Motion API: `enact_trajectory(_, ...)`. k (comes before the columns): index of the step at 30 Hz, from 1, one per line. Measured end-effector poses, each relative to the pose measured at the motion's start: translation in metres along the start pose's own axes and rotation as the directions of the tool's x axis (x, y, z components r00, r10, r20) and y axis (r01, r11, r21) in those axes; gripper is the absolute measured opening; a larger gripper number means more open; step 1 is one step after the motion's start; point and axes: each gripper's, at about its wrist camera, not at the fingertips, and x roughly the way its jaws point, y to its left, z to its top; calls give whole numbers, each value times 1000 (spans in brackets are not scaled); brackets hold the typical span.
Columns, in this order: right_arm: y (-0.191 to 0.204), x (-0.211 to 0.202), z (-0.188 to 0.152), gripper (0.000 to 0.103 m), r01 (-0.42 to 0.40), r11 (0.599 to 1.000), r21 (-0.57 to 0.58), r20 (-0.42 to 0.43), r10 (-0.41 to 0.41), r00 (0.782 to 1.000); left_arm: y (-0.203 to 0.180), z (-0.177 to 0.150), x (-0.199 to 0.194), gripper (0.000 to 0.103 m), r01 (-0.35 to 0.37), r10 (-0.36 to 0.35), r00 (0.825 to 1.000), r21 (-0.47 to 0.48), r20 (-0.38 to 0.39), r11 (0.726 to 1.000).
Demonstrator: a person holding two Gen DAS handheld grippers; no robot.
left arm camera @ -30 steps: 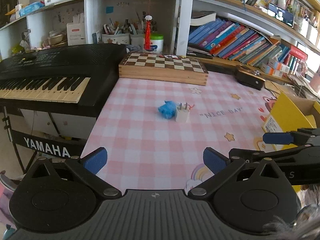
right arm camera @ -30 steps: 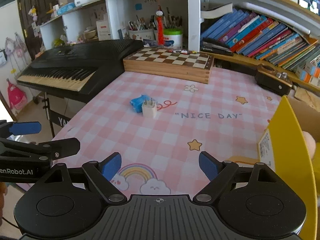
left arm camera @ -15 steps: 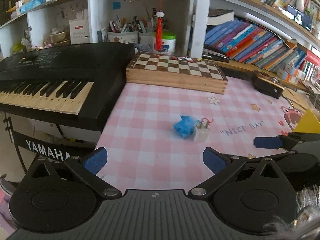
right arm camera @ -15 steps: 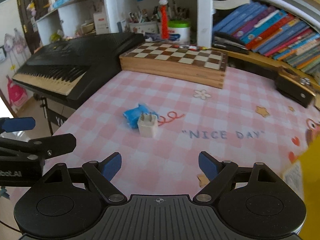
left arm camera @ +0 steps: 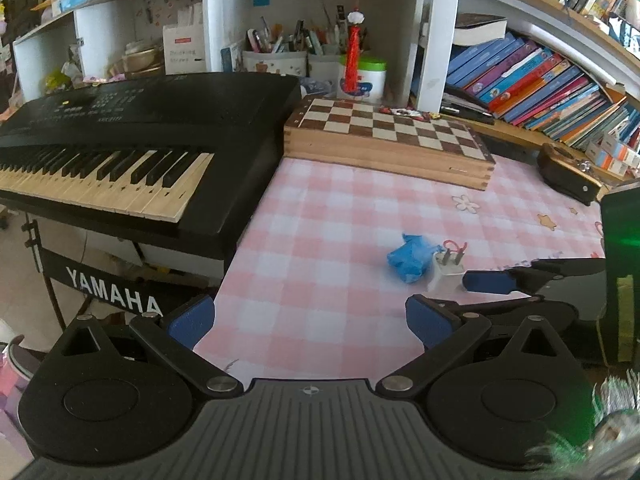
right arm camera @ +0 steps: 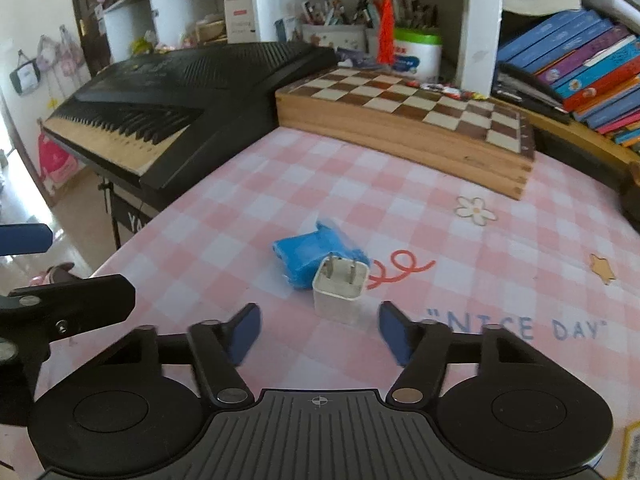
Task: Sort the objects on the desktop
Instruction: 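Grasp the blue cloth with the left tool while the right tool grasps the white plug charger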
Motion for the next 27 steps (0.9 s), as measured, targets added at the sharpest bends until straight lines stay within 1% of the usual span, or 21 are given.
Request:
enact_trajectory(3,0,2,1,46,13,1000,-26,22,-13,1000,2,0,5,103,-6,6,1000,-7,-10,1000)
enact_trajectory(4,-1,2,2,38,11,1000,-23,28,-10,1000,2,1,7,103,-7,7,1000,-9,-14,1000)
enact_trajectory(5,-3,2,2,26,12,1000,-18,30,-11,999,2,1,9,103,-8,8,1000,-9,-16,1000)
enact_trajectory(7,-8,0,4,26,12,1000,8,22,-12,1000,1,2,12,103,-5,5,1000,-7,-18,1000)
enact_trajectory(14,-35,-24,0,27,68,991,113,46,-74,996,-12,8,32,103,19,-19,1000,12,-22,1000)
enact_trajectory(16,-46,-30,-2,27,96,985,145,44,-103,994,-18,10,40,103,34,-34,999,22,-28,999)
enact_trajectory(18,-57,-36,-4,27,121,975,186,30,-129,991,-27,12,45,103,35,-34,999,39,-24,999)
enact_trajectory(20,-65,-41,-7,27,132,966,220,25,-141,990,-37,14,52,103,44,-43,999,63,-21,997)
enact_trajectory(23,-72,-48,-11,27,141,961,240,28,-151,988,-51,17,63,103,49,-47,999,91,-18,995)
enact_trajectory(26,-74,-54,-14,26,141,960,243,33,-154,988,-61,21,72,100,68,-68,998,107,-4,992)
enact_trajectory(27,-74,-54,-14,27,140,960,244,34,-153,988,-63,21,75,97,82,-82,997,110,-2,991)
